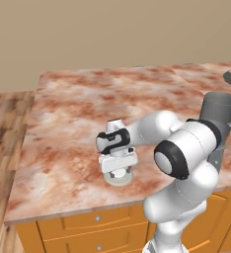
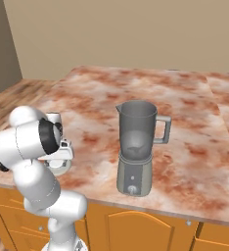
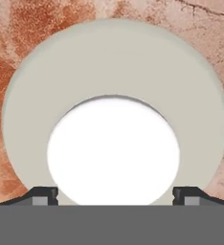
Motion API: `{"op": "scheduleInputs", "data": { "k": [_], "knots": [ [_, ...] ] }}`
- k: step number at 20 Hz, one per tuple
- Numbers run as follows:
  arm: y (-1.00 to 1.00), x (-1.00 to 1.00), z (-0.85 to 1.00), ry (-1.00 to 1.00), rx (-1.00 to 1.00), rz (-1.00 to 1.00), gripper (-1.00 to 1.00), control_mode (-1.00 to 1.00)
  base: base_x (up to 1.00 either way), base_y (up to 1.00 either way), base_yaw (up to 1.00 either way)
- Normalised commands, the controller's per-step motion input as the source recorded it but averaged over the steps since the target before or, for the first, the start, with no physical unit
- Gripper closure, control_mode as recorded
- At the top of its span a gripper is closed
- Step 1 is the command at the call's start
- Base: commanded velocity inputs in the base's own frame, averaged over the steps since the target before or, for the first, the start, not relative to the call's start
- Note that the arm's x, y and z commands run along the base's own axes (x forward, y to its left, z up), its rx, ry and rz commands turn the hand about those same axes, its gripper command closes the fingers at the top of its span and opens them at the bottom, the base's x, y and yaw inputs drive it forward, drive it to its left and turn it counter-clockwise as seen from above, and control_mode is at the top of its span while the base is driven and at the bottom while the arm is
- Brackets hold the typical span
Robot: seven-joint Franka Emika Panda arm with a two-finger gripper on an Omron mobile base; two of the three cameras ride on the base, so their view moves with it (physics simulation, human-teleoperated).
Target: Close the lid blender by securely placing the lid on top.
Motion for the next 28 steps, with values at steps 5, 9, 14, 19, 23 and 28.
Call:
{"op": "scheduleInputs", "data": {
  "k": [5,9,14,19,23,28],
  "knots": [
    [-0.02,0.0,-0.61,-0.2,0.09,0.15,-1.0,-1.0,0.0,0.0,0.0],
    [0.0,0.0,-0.59,-0.24,0.07,0.16,-1.0,-1.0,0.0,0.0,0.0],
    [0.0,-0.15,-0.69,-0.28,0.1,0.22,-1.0,-1.0,0.0,0.0,0.0],
    [0.0,-0.04,-0.74,-0.2,0.08,0.18,1.0,-1.0,0.0,0.0,0.0],
    [0.01,0.0,-0.82,-0.22,0.09,0.17,1.0,-1.0,0.0,0.0,0.0],
    [0.0,0.0,-0.4,-0.24,0.14,0.16,1.0,-1.0,0.0,0.0,0.0]
  ]
}}
